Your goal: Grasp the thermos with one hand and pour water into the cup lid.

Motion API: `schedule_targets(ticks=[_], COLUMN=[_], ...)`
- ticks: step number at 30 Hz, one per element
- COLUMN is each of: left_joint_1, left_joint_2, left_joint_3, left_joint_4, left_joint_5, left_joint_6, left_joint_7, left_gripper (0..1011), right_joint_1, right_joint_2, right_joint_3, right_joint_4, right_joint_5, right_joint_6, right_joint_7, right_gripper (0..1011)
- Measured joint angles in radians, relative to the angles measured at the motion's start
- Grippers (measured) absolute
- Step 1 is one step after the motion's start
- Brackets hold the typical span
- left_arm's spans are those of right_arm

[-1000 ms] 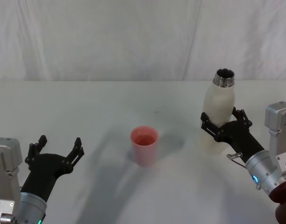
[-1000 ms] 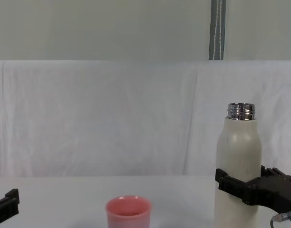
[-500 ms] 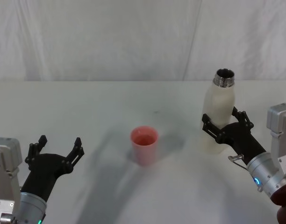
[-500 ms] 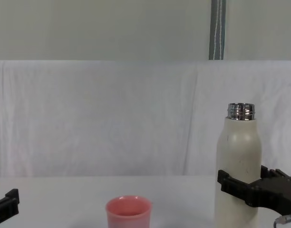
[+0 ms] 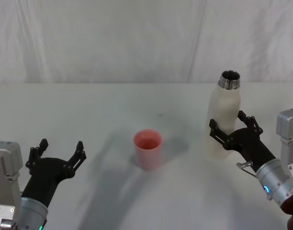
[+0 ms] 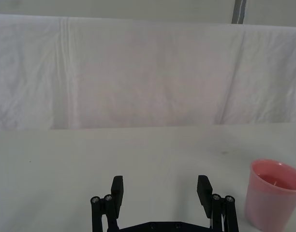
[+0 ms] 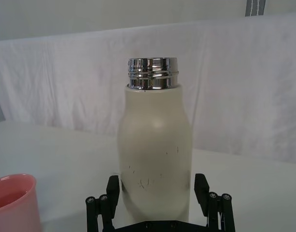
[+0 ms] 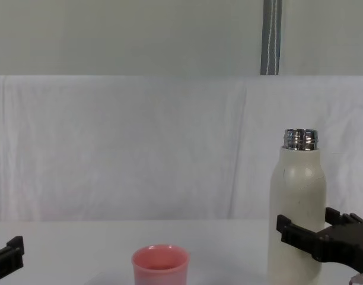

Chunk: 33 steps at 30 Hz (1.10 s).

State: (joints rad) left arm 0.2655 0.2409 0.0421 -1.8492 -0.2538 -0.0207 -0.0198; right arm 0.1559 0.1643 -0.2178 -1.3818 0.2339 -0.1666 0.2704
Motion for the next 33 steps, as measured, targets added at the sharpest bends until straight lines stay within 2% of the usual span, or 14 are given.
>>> schedule_targets(ticks=[12,22,33], left_joint_1=[0.000,0.000,0.000], left_joint_2=[0.000,0.000,0.000], left_joint_3=[0.000,0.000,0.000], left_joint_4=[0.000,0.000,0.000], left_joint_5=[0.000,0.000,0.000], left_joint_6=[0.000,0.000,0.000], left_joint_7=[0.000,0.000,0.000], left_gripper=[1001,1001,1001], right_joint_1=[-0.035,-0.089,-0.139], right_joint_2=[0.015,0.023,0.021], right_joint_3=[0.005,0.015,0.006], right_joint_4=[-0.043,-0.103,-0.156], right_joint_5=[-0.010,-0.021,-0.045], right_joint_6=[0.010,0.015,0.016], right_joint_7=[-0.009,-0.026,-0.039], right_gripper=[1000,1000,1000])
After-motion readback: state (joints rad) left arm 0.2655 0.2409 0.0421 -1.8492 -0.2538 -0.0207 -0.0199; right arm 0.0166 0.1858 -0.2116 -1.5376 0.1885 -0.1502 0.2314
